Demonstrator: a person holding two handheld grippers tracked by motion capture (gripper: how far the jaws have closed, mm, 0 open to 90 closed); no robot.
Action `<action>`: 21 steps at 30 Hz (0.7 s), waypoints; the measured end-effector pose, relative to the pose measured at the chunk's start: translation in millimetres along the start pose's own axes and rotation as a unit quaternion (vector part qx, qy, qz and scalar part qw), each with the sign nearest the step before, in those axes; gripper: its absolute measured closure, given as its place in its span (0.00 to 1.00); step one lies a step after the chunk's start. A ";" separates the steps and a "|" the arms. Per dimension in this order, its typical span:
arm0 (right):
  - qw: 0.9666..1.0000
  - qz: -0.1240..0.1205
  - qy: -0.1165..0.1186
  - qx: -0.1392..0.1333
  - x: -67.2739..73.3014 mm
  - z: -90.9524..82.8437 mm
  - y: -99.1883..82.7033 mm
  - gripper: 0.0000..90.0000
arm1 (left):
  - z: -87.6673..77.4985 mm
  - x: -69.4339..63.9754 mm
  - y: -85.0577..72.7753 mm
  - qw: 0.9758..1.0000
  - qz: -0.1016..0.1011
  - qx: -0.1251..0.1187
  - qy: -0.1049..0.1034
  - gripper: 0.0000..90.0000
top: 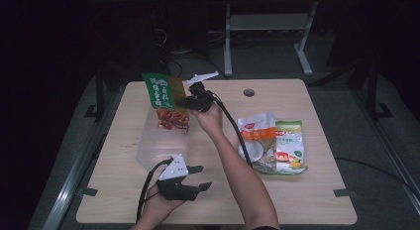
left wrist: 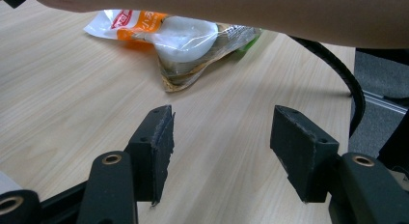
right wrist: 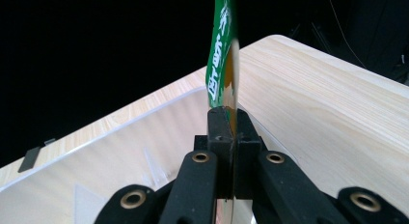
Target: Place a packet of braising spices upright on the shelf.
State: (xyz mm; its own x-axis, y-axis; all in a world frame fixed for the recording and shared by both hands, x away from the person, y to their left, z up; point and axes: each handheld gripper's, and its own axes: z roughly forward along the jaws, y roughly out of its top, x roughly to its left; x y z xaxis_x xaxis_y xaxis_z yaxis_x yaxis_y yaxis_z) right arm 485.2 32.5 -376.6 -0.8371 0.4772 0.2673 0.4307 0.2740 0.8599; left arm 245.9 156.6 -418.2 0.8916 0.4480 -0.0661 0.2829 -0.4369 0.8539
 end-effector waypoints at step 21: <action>0.999 -0.003 -0.026 0.041 -9.7 -67.3 -3.0 0.52 | 3.7 3.5 -1.1 1.000 -0.009 0.006 0.005 0.42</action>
State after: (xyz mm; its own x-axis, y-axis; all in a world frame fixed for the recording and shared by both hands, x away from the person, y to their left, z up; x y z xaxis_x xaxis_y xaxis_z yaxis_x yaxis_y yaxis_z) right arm 469.4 -29.2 -352.5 -0.8218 0.5176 0.2382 0.4545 0.3435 0.8218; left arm 250.0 155.7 -421.3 0.8825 0.4642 -0.0754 0.3029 -0.4385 0.8462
